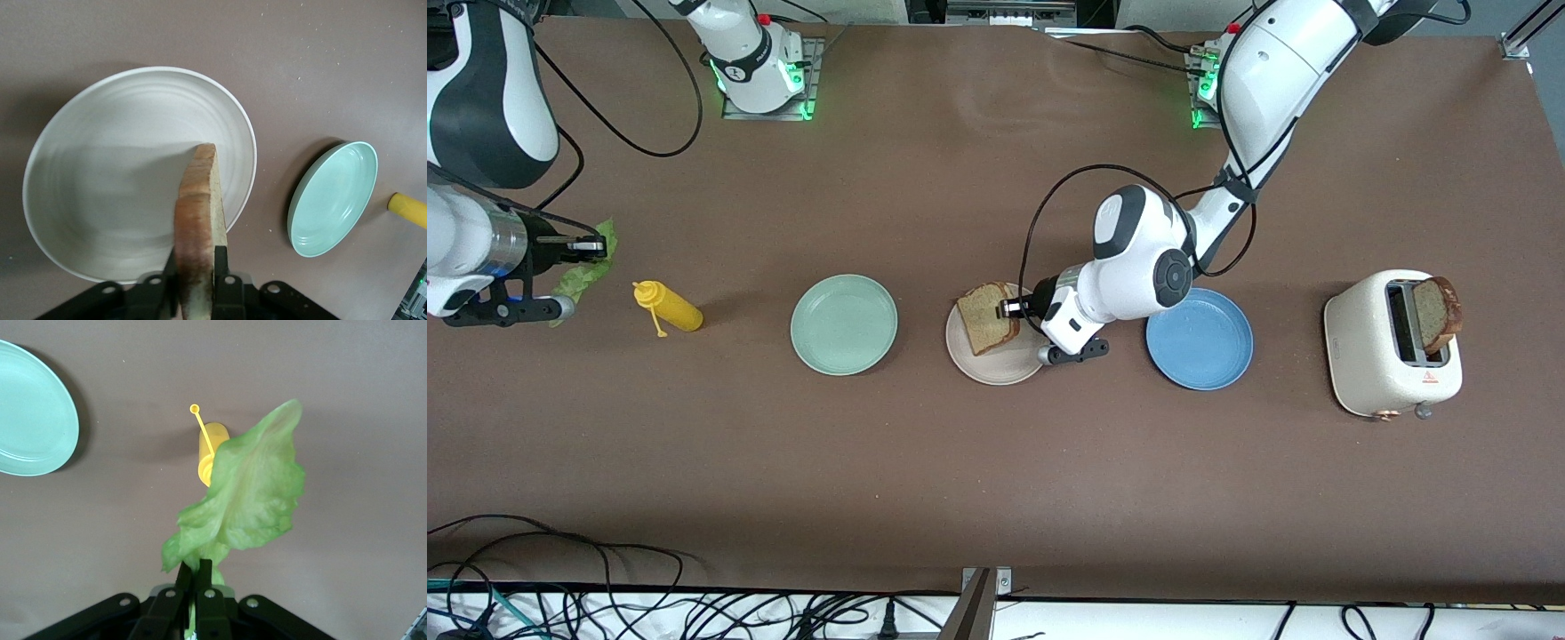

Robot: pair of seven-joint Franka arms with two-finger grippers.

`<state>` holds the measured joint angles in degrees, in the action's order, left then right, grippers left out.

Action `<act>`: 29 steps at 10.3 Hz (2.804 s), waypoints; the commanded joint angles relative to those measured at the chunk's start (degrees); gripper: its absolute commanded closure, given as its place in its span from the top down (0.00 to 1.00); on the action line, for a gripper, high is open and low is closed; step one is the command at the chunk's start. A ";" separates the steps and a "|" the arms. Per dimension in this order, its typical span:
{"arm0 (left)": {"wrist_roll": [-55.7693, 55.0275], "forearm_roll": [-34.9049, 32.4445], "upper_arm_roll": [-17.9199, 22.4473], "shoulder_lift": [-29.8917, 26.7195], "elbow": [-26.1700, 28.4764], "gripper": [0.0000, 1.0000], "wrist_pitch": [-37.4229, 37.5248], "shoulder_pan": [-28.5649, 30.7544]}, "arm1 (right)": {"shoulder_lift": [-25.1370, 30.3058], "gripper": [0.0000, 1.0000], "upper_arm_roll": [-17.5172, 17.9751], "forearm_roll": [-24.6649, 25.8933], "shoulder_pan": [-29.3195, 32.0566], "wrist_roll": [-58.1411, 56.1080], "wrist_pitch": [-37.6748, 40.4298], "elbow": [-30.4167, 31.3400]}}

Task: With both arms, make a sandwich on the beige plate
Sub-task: 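Release the bread with the left gripper while the right gripper carries lettuce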

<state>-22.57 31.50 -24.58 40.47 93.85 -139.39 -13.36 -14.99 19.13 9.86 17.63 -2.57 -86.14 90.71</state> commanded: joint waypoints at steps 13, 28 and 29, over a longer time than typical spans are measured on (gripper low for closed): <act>2.97 -20.65 0.59 -16.03 -0.24 1.00 19.76 11.94 | 1.02 0.00 0.47 -1.07 0.65 0.37 0.53 0.35; 18.70 -37.92 -0.11 -34.93 -0.59 1.00 43.59 27.95 | -15.83 0.00 8.38 -31.89 -23.15 67.49 -23.67 -0.44; 19.75 -37.92 0.24 -34.93 -2.51 1.00 43.85 27.78 | -18.81 0.00 8.46 -33.14 -25.25 70.04 -29.64 -1.40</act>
<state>-5.61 -7.97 -24.24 6.69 92.36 -96.33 13.74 -29.75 27.65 -20.76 -5.22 63.43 -110.37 91.43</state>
